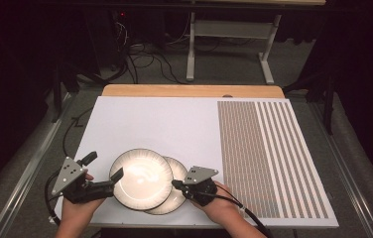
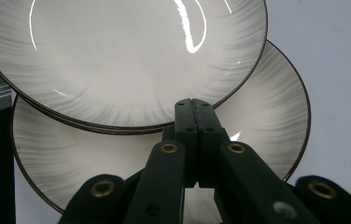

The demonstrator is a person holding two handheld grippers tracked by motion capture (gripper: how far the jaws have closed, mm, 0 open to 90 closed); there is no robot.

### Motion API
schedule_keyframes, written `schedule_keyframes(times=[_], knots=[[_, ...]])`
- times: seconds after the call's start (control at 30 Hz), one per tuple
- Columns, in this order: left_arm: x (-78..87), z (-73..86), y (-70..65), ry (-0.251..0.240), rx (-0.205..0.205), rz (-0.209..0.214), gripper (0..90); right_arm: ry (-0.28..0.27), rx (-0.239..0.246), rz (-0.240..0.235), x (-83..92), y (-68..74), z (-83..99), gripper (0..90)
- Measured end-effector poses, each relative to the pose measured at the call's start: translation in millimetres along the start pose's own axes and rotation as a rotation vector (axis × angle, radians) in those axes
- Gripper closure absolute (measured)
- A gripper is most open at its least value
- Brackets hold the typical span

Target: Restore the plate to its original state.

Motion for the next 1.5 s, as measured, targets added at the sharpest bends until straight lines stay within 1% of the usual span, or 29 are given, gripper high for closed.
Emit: schedule_keyframes(times=[0.27,0.63,1.5], knots=[[-1.8,0.5,-2.0,0.01,-0.004,0.008,0.6,-0.006,-0.004,-0.002,-0.1,0.1,-0.3,90.0],[-2.9,0.4,-2.1,0.016,-0.014,-0.002,0.6,-0.005,-0.005,-0.001,0.0,0.2,-0.2,90.0],[-1.8,0.1,0.2,0.026,-0.009,-0.004,0.6,-0.004,-0.017,-0.008,0.0,-0.1,0.6,90.0]])
Point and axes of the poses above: each handheld gripper's, and its own axes: x roughly backward along the jaws, z roughly out of its underside, y roughly to its left, the point moved 4 cm from there along -x, roughly forward along the jaws, and after that the axes turned 3 degrees about x, right-handed, at the moved point
